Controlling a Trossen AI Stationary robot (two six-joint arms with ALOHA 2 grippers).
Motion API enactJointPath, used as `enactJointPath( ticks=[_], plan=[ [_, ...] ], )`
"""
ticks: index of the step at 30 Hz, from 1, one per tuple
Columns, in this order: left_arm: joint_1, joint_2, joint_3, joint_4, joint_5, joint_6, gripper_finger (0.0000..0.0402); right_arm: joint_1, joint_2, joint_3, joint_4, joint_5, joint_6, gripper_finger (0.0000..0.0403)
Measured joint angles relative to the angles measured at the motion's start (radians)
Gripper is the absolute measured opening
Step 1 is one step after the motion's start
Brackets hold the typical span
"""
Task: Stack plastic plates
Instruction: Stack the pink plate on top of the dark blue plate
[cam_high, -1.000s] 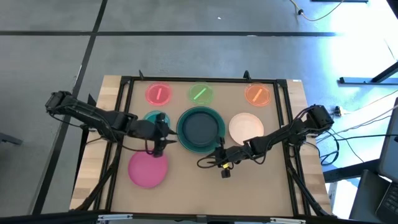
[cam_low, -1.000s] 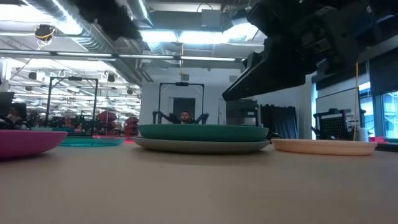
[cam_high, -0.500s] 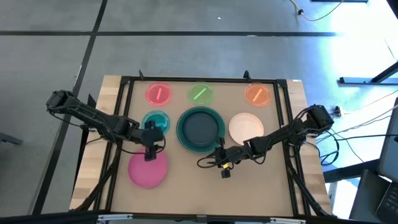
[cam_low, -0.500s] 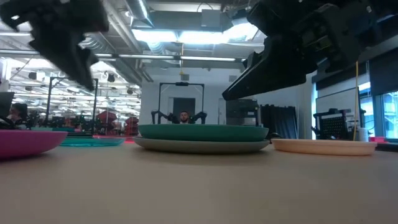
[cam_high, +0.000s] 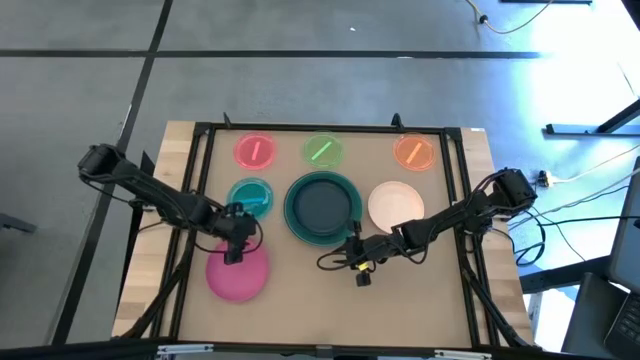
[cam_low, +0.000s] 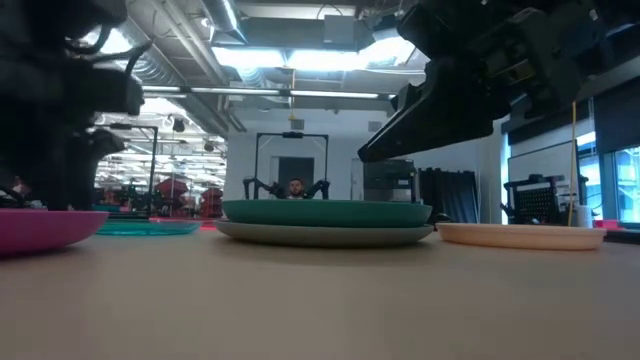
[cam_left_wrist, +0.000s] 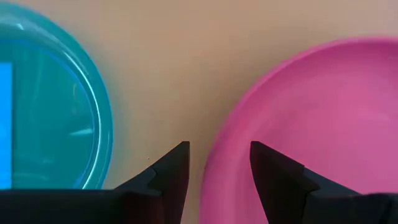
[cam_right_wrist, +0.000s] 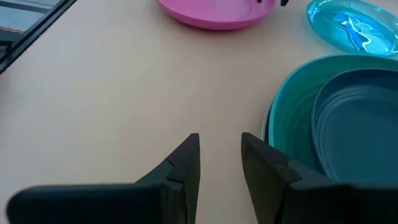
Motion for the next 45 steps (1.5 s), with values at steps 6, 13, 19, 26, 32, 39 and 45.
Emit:
enactJointPath(
  ticks=[6,13,19,26,32,39,45],
  plan=[
    [0.001,0.025,-0.034,0.077,0.034,-0.019,0.0159,0.000,0.000,0.000,0.004,0.000,-0.021,0.0106],
    [0.001,0.052,-0.036,0.076,0.036,-0.009,0.0113,0.001,0.000,0.000,0.008,0.000,-0.023,0.0106],
    [0.002,0.056,-0.035,0.090,0.055,0.035,0.0052,0.001,0.000,0.000,0.008,0.000,-0.023,0.0106],
    [0.003,0.055,-0.021,0.099,0.074,0.031,0.0012,0.001,-0.011,0.000,-0.003,-0.001,-0.023,0.0106],
    [0.003,0.046,0.047,0.093,0.054,0.028,0.0014,0.008,-0.091,0.000,-0.115,-0.009,-0.020,0.0106],
    [0.015,0.046,0.143,0.089,0.006,0.057,0.0013,0.008,-0.193,0.000,-0.299,-0.006,0.017,0.0106],
    [0.057,0.046,0.196,0.161,-0.086,0.119,0.0013,0.008,-0.261,0.000,-0.431,0.002,0.072,0.0106]
  ],
)
